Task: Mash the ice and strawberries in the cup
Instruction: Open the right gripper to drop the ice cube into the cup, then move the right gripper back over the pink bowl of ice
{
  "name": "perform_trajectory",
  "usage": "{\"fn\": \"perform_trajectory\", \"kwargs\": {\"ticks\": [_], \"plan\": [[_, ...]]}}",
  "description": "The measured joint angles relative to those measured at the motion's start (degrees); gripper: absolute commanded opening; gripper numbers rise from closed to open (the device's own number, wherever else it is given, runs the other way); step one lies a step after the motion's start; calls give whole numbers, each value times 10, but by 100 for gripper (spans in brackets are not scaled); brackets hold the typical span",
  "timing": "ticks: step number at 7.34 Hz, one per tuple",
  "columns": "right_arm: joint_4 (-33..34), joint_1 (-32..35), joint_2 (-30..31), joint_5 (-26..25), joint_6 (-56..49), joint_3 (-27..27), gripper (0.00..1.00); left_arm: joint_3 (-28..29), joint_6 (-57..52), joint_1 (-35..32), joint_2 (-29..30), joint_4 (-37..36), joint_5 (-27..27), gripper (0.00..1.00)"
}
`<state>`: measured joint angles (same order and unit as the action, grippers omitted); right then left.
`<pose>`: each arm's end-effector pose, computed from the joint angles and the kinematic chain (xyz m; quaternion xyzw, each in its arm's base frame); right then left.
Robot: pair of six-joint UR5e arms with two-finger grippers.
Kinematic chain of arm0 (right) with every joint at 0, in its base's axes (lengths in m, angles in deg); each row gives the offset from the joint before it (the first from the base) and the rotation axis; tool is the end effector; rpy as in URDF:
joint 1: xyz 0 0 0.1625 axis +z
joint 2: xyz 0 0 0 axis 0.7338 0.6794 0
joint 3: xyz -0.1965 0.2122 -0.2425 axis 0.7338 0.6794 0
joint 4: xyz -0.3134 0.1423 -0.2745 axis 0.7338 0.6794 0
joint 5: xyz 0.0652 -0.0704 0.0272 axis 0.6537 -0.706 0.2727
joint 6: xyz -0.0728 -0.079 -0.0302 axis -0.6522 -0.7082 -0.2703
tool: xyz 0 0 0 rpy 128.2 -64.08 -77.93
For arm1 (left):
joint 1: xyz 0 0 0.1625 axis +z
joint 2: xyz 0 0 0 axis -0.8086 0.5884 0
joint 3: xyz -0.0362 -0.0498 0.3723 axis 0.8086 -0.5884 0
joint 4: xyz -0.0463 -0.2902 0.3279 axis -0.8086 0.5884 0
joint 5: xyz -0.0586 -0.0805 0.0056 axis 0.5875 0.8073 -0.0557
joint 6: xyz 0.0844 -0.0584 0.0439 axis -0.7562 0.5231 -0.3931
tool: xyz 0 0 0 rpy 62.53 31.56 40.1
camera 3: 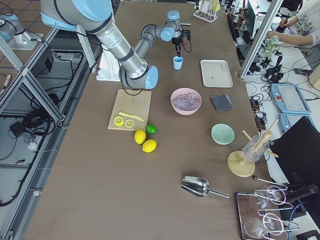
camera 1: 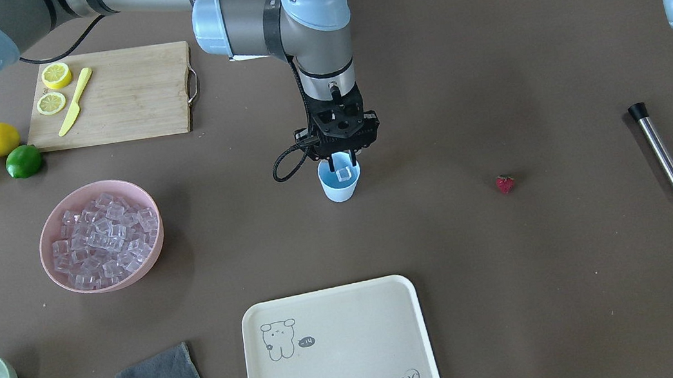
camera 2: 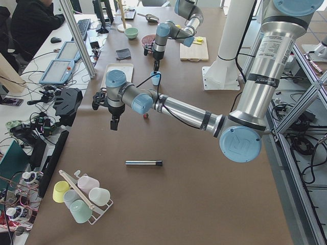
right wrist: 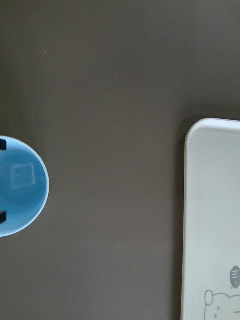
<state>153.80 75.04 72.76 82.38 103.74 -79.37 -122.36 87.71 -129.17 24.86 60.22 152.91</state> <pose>-0.6085 -0.4530 0.0557 0.1160 -0.3999 0.0022 0.9092 0.1003 -0.6229 0.4153 0.1086 0.3966 -0.0226 0.9113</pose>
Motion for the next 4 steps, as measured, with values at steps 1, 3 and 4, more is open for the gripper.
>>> {"fn": "perform_trajectory", "kwargs": {"ticks": [1,3,4], "plan": [[1,0,0,-2,-1,-2,99,-1,2,0,1,0,0,98],[29,40,-5,22,-19,-18,98,-2,7,2,1,0,0,98],[57,90,3,74,-65,-40,98,-2,8,4,3,0,0,98]]}}
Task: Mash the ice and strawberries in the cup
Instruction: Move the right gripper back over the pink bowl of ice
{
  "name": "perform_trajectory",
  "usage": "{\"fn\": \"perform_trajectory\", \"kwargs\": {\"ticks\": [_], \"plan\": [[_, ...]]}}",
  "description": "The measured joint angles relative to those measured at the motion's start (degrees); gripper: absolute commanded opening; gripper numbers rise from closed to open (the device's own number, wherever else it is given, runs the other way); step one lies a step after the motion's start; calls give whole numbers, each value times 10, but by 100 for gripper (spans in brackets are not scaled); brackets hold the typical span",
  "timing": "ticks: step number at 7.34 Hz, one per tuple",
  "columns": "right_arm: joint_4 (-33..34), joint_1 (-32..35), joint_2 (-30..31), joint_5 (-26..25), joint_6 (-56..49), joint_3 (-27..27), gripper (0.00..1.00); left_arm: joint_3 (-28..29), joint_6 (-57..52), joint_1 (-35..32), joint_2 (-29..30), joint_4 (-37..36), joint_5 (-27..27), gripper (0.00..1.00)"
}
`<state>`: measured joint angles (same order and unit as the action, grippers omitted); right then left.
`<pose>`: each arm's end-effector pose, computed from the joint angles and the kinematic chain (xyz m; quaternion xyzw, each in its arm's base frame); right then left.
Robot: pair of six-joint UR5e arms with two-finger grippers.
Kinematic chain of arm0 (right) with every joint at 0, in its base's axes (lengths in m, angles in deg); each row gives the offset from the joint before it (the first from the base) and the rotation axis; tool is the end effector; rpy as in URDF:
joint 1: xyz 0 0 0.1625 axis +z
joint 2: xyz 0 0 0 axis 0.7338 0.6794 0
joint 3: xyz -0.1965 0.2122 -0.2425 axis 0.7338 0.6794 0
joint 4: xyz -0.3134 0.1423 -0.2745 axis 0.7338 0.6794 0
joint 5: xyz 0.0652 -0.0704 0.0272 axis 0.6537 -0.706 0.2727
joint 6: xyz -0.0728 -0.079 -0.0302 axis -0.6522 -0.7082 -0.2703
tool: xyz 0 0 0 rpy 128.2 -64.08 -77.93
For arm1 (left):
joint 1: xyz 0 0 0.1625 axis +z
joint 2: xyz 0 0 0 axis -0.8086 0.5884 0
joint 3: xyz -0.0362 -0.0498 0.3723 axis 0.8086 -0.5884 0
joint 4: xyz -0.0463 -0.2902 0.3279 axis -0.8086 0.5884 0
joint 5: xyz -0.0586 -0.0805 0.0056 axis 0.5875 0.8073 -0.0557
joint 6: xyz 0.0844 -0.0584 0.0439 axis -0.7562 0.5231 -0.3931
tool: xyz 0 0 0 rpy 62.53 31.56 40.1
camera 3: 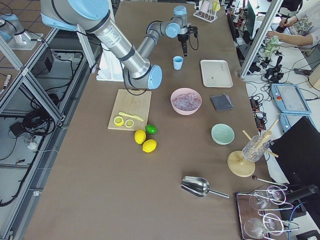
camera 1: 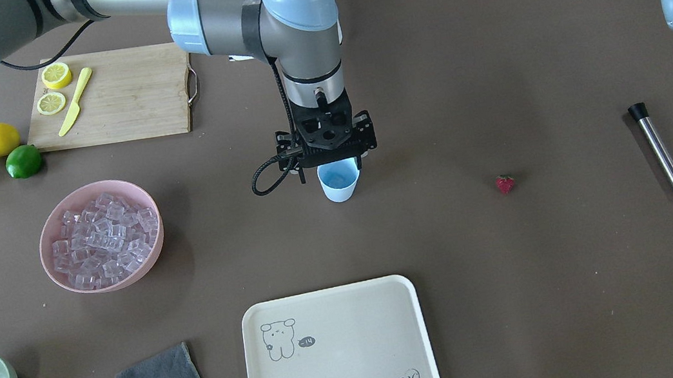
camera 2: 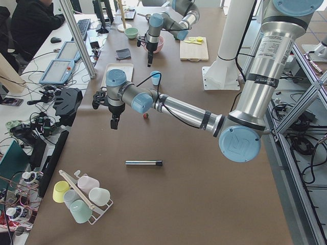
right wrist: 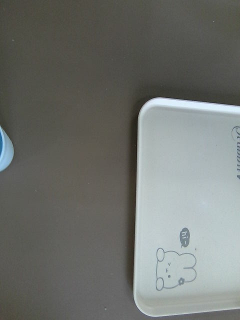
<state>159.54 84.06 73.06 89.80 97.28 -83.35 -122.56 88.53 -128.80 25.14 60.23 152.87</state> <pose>-0.5194 -0.5172 0.0430 0.1084 -0.3975 -0.0016 0.9112 0.1045 -0.6231 0.4104 0.1083 0.3985 -0.0248 0.9104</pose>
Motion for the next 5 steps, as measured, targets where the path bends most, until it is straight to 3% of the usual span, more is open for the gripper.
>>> {"fn": "perform_trajectory", "kwargs": {"ticks": [2,4,5], "plan": [[30,89,107,95,-147,-101,98,-3,17,7,6,0,0,98],[15,106,226,110,-237,-188,98,-11,34,15,7,0,-3,98],[-14,101,273,105,-266,-202,98,-14,36,17,7,-1,-4,98]]}}
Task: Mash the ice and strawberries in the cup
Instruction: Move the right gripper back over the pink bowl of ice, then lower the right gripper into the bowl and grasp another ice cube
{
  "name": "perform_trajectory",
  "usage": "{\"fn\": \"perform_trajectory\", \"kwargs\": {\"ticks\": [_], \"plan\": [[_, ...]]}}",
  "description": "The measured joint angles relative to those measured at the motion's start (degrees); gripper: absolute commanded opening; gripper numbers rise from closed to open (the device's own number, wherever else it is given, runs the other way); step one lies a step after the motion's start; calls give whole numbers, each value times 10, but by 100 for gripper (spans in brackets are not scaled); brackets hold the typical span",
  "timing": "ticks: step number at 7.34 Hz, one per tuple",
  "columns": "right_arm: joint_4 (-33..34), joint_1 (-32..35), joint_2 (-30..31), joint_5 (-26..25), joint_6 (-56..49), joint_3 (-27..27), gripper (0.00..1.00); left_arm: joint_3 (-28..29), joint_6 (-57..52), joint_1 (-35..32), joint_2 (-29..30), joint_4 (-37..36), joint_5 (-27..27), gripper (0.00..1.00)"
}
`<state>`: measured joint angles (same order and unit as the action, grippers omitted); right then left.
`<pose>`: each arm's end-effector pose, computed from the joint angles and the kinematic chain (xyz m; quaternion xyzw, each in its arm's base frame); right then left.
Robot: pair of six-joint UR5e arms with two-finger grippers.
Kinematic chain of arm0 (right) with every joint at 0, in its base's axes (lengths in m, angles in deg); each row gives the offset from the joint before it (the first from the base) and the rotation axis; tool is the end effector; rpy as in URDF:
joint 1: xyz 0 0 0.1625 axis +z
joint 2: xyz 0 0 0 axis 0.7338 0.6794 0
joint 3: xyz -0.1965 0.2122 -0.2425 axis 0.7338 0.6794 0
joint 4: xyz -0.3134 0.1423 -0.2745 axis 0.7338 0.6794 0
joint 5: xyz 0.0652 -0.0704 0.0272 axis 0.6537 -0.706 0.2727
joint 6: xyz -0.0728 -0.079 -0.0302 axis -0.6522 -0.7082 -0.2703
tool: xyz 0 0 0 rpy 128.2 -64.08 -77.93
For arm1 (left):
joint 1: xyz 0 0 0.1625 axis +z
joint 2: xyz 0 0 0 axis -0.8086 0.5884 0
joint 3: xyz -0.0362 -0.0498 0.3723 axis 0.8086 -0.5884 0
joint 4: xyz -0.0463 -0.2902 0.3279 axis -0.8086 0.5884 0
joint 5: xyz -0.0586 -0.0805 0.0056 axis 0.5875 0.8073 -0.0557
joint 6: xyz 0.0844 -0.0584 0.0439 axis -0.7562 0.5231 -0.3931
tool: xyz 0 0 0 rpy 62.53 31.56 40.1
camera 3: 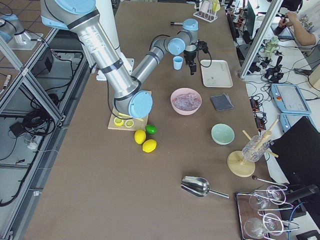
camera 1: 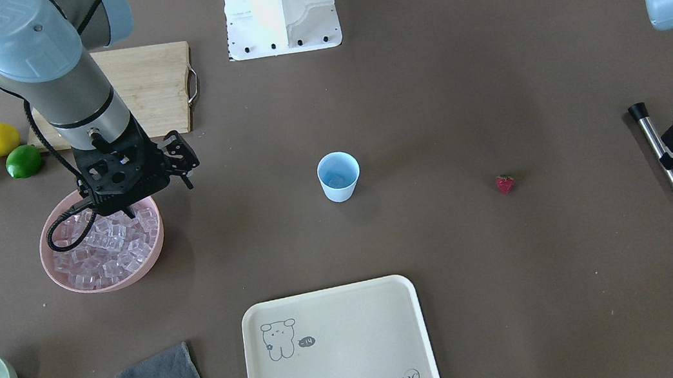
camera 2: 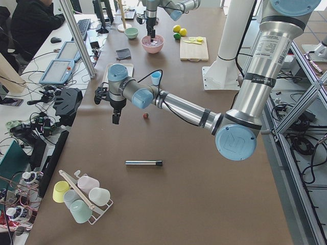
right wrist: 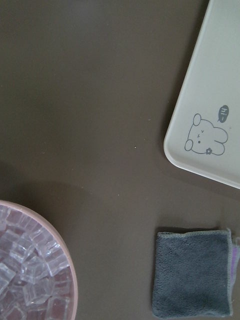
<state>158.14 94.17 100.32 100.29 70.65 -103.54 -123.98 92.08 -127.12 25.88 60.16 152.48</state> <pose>-0.3683 -0.5165 0.2087 0.1341 -0.3796 -0.1575 0.9017 0.1222 -0.6202 0.3899 0.1073 0.4059 -0.0341 0.9070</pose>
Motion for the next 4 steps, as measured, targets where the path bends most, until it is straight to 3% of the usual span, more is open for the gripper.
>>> {"fn": "perform_trajectory", "kwargs": {"ticks": [2,4], "plan": [[-96,-7,69,-11,-29,21,94,-3,-1,2,-2,0,-2,98],[-145,14,84,3,-51,52,94,-8,-1,2,-6,0,-2,98]]}}
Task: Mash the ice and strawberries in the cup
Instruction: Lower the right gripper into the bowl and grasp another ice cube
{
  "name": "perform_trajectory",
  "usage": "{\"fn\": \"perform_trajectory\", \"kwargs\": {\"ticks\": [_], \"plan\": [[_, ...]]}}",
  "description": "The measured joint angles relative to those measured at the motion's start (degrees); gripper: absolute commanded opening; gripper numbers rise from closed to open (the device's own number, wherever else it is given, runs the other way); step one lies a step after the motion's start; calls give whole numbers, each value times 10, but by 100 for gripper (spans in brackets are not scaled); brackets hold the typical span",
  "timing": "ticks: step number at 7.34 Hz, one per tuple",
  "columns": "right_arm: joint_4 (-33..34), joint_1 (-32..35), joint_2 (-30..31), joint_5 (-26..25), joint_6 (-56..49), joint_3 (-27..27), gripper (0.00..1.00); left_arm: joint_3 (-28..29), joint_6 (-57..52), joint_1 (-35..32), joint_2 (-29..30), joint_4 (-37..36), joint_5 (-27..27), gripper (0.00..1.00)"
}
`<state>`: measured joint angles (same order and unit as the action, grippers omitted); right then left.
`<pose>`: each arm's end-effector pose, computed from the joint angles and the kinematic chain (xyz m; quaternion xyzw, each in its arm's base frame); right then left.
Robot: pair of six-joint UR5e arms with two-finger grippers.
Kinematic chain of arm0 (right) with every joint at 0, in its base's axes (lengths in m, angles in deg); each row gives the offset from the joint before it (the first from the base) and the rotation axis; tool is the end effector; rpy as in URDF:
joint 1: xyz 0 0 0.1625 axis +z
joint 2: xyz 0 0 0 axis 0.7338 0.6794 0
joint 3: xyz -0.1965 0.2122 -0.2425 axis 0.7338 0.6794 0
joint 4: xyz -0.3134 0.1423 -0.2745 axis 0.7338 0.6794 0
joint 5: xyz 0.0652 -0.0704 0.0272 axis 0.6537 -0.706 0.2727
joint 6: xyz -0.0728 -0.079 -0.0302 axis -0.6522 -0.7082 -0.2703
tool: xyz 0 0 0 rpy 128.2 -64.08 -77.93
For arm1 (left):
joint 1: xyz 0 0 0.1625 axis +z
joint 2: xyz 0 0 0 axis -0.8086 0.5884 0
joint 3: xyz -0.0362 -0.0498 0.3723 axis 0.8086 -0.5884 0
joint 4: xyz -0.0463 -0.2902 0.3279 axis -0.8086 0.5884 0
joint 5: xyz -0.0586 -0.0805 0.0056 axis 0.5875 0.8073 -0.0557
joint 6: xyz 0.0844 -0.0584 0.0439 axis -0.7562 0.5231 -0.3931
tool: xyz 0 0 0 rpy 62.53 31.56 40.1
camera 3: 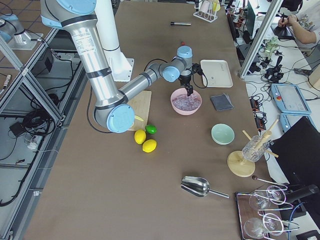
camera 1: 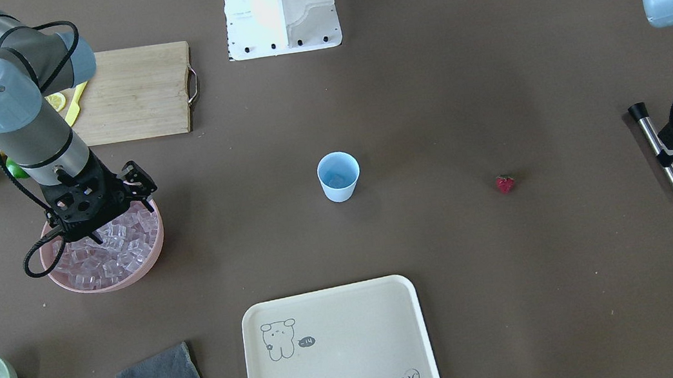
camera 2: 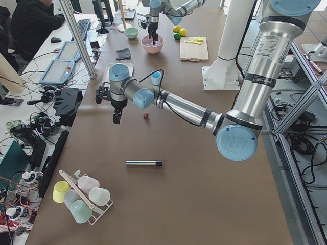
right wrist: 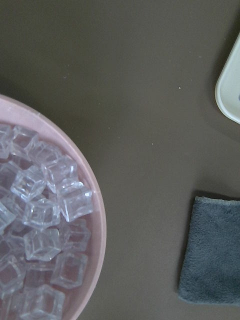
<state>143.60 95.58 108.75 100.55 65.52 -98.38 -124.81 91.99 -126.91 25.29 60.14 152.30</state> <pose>-0.3625 -0.5326 0.3090 0.1608 -0.3767 -0.1889 0.8925 0.1230 -0.6158 0.3890 0.1092 0.4053 -0.0315 0.9071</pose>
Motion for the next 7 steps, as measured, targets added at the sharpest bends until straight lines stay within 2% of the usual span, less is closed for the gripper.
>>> {"fn": "perform_trajectory", "kwargs": {"ticks": [2,4,7], "plan": [[-3,20,2,21,-32,15,95,3,-1,0,-1,0,-1,98],[-22,2,-4,10,-38,56,95,4,0,2,-1,0,-1,98],[-44,-11,-5,2,-37,69,93,2,0,5,-2,0,-1,98]]}}
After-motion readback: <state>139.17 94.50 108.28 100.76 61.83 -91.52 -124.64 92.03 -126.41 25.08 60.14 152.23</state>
